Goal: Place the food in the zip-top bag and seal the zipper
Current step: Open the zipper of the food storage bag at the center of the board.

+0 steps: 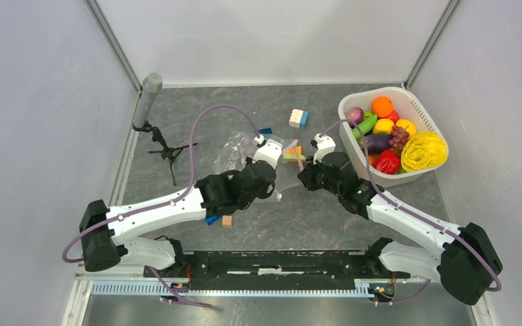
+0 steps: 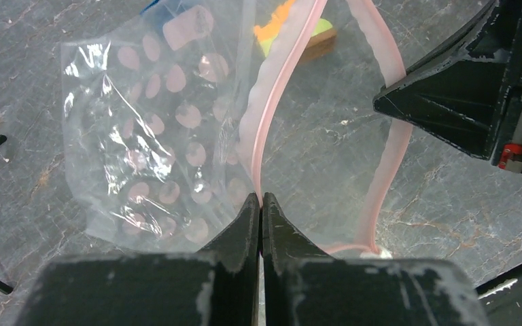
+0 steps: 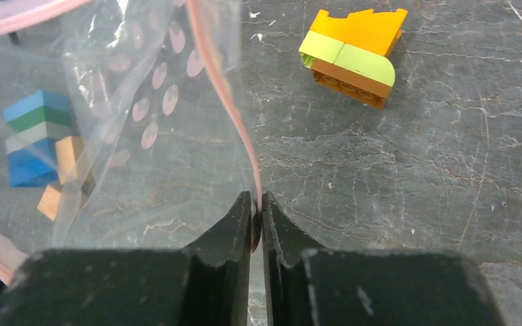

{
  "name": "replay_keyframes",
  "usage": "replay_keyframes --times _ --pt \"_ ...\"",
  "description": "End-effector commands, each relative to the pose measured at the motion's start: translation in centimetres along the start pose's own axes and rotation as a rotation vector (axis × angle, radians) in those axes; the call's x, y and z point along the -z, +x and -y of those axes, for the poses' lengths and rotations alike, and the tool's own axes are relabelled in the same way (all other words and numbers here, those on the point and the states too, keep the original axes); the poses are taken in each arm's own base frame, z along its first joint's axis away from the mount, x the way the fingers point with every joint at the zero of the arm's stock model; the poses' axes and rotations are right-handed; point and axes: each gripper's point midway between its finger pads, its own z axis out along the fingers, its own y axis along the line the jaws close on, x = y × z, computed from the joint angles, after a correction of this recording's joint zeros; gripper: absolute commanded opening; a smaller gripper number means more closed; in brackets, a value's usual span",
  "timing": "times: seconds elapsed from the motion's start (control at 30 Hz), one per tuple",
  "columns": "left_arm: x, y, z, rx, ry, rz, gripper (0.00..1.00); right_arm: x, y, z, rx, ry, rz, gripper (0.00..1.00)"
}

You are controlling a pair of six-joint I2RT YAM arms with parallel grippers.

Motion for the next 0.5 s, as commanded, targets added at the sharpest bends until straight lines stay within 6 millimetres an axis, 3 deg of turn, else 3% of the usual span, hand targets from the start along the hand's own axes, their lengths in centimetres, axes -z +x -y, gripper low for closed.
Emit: replay_keyframes --times 0.0,0.17,0.33,0.47 --pt "-0.7 -1.4 0.9 0.090 0.011 0.036 0.02 0.7 -3.1 -2.2 0.021 -0.106 0.082 0.18" --pt "-1.4 -1.2 1.4 0.107 0.027 0.031 0.02 2.0 -3.6 -3.5 0.011 -0.181 0.116 0.33" --pt "-1.9 -1.2 1.3 0.111 0.027 0.025 0.02 3.8 -5.5 -4.1 0.038 -0.210 0.181 0.52" --pt "-2.0 -1.2 1.2 0.114 0.034 0.025 0.02 5.5 -7.3 -3.7 0.078 -0.176 0.228 0.57"
